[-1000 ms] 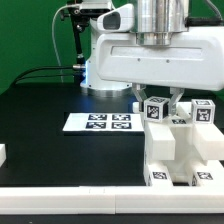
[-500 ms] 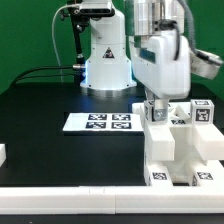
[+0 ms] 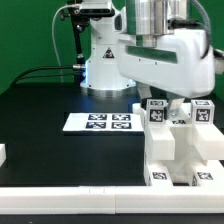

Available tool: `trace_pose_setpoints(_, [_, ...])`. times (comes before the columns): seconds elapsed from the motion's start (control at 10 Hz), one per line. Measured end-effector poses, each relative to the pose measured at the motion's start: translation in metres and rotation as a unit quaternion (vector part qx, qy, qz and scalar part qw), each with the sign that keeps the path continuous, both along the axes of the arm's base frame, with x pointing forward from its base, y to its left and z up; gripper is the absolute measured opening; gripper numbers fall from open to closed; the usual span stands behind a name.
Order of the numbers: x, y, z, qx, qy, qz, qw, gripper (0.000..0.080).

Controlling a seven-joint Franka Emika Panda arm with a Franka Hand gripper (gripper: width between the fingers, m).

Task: Assemble chair

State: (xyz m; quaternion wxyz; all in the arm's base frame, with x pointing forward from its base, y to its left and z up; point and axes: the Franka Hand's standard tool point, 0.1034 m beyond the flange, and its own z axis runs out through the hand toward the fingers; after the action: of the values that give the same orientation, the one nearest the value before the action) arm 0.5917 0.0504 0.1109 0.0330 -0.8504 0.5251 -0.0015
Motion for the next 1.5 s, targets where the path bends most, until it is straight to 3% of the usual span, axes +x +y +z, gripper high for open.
trace_pose_setpoints(0.1, [-0.0011, -0.0048, -0.0008, -0.001, -0.001, 0.094, 0.996, 0.0609])
trace_pose_setpoints(0.2, [-0.0008, -0.0041, -0.0011, -0.001, -0.002, 0.092, 0.996, 0.0637])
trace_pose_setpoints(0.4, [-0.0008, -0.0056, -0.0011, -0.005, -0.006, 0.177, 0.984, 0.0647])
trace_pose_setpoints(0.6, [-0.0002, -0.0052, -0.0009, -0.035, -0.006, 0.341, 0.939, 0.0648])
trace_pose_setpoints(0.9, [-0.0002, -0.0053, -0.0013, -0.030, -0.006, 0.283, 0.959, 0.0648])
trace_pose_setpoints(1.1, [-0.0003, -0.0053, -0.0016, -0.028, -0.004, 0.230, 0.973, 0.0333])
trace_pose_setpoints(1.2, [-0.0004, -0.0050, -0.0019, -0.027, -0.002, 0.192, 0.981, 0.0333])
trace_pose_setpoints(1.3, [-0.0005, -0.0052, -0.0024, -0.025, 0.000, 0.143, 0.989, 0.0275])
trace_pose_setpoints(1.5, [0.0005, -0.0072, -0.0024, -0.016, 0.002, -0.007, 1.000, 0.0275])
